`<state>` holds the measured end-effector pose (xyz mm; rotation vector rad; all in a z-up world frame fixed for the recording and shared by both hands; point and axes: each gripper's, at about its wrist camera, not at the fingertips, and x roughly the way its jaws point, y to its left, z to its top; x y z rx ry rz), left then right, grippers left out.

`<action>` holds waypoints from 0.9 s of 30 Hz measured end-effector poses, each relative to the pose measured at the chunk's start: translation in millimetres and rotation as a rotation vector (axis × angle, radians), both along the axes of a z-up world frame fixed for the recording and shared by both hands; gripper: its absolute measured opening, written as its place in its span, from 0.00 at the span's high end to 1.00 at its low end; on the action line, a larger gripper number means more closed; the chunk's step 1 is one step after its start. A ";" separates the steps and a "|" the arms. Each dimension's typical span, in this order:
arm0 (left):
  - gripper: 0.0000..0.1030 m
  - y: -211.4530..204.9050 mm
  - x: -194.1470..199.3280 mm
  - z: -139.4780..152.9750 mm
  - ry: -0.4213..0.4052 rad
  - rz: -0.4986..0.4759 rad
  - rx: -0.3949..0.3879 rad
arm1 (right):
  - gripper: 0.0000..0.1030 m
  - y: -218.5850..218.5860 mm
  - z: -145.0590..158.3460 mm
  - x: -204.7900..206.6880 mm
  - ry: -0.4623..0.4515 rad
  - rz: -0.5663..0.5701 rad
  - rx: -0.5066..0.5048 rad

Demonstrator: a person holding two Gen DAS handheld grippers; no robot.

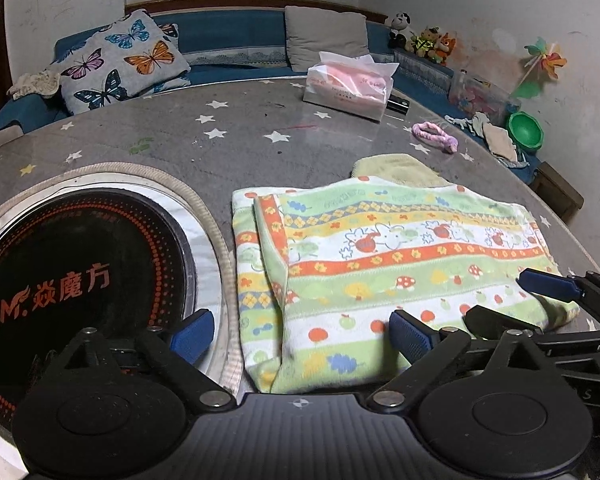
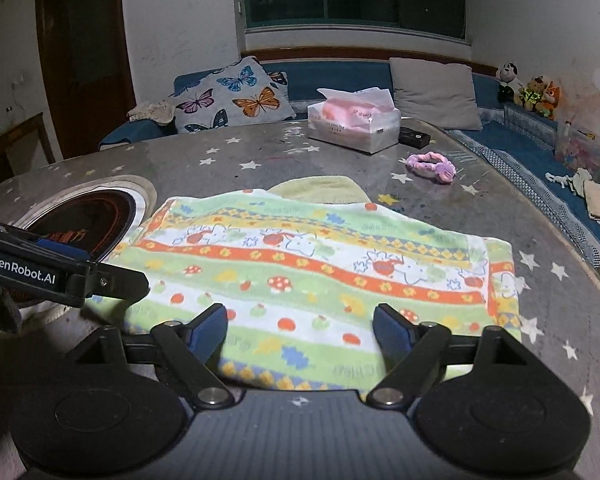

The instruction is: Fold clothes

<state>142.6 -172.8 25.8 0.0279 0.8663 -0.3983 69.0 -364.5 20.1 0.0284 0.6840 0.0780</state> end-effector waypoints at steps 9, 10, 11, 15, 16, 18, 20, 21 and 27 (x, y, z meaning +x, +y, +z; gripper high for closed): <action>0.00 3.4 -17.2 -0.9 -0.014 -0.017 0.012 | 0.06 0.3 -1.1 -20.4 -0.019 -0.050 0.003; 0.00 3.8 -19.0 -1.1 -0.015 -0.018 0.013 | 0.06 0.4 -1.3 -22.8 -0.019 -0.055 0.006; 0.00 4.2 -20.9 -1.2 -0.017 -0.020 0.015 | 0.04 0.5 -1.6 -25.3 -0.020 -0.061 0.009; 0.00 9.1 -27.7 -1.3 -0.026 -0.019 0.019 | 0.00 0.9 -3.0 -35.1 -0.020 -0.085 0.013; 0.00 10.5 -29.1 -1.4 -0.028 -0.018 0.020 | 0.00 0.7 -3.3 -37.2 -0.020 -0.092 0.013; 0.00 14.2 -32.4 -1.0 -0.032 -0.015 0.019 | 0.00 0.2 -3.5 -41.0 -0.017 -0.103 0.017; 0.00 17.3 -35.0 -0.4 -0.035 -0.010 0.016 | 0.00 -0.2 -3.5 -44.2 -0.016 -0.112 0.025; 0.00 18.7 -36.4 -0.4 -0.036 -0.008 0.016 | 0.00 -0.1 -3.7 -45.7 -0.015 -0.117 0.028; 0.00 26.9 -46.5 -0.7 -0.052 -0.012 0.008 | 0.00 3.7 -7.1 -52.4 -0.003 -0.130 0.038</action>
